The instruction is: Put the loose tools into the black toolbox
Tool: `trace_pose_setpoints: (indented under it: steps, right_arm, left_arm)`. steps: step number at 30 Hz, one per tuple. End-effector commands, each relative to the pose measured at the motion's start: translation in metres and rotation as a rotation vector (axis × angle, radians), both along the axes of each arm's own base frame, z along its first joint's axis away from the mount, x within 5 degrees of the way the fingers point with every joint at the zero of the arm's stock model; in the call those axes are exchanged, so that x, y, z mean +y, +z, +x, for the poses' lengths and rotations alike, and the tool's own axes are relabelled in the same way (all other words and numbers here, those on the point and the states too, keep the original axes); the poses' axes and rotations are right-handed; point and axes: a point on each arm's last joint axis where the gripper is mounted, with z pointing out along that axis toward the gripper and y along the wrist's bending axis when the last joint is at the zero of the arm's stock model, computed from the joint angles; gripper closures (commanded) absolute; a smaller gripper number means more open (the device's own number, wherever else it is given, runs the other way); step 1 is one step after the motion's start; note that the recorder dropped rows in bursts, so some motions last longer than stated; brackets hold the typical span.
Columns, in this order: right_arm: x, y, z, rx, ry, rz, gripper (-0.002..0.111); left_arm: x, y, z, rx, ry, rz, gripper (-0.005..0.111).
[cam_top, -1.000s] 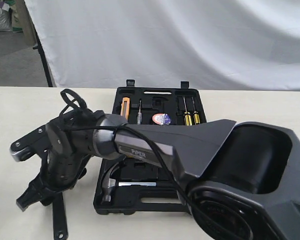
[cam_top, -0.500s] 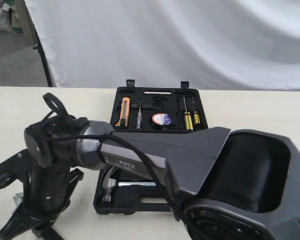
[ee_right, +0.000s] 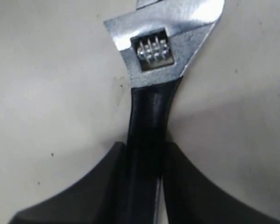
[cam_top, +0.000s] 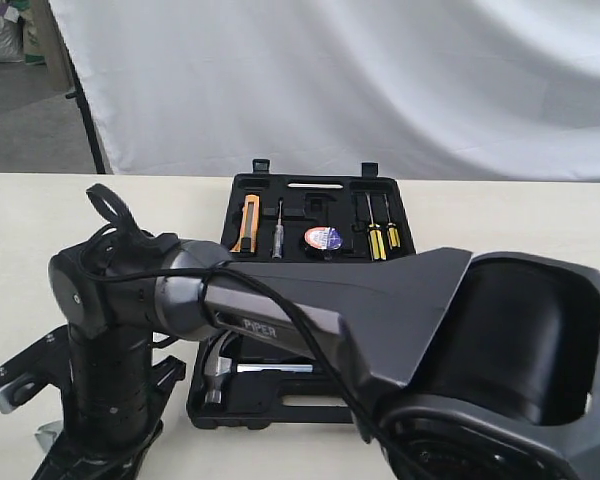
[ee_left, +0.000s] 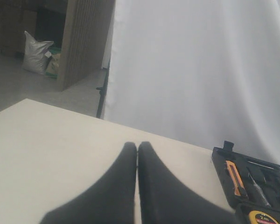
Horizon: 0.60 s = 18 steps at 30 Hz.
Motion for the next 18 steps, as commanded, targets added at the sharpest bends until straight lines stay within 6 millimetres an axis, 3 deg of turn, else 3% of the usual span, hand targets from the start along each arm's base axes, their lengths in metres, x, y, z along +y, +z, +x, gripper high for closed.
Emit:
trace_pose_setpoints:
  steps: [1,11,18]
  right_arm:
    - [-0.031,-0.007,-0.012,0.029,0.045,-0.137,0.108]
    - [-0.082,0.014,-0.030,-0.046,0.054,-0.052,0.108]
    - [-0.083,0.012,-0.030,-0.065,0.009,-0.019,0.108]
  left_arm:
    - [0.001,0.002,-0.001,-0.013,0.026,0.002,0.106]
    - [0.001,0.002,-0.001,-0.013,0.026,0.002,0.106]
    - [0.001,0.002,-0.001,-0.013,0.026,0.002,0.106]
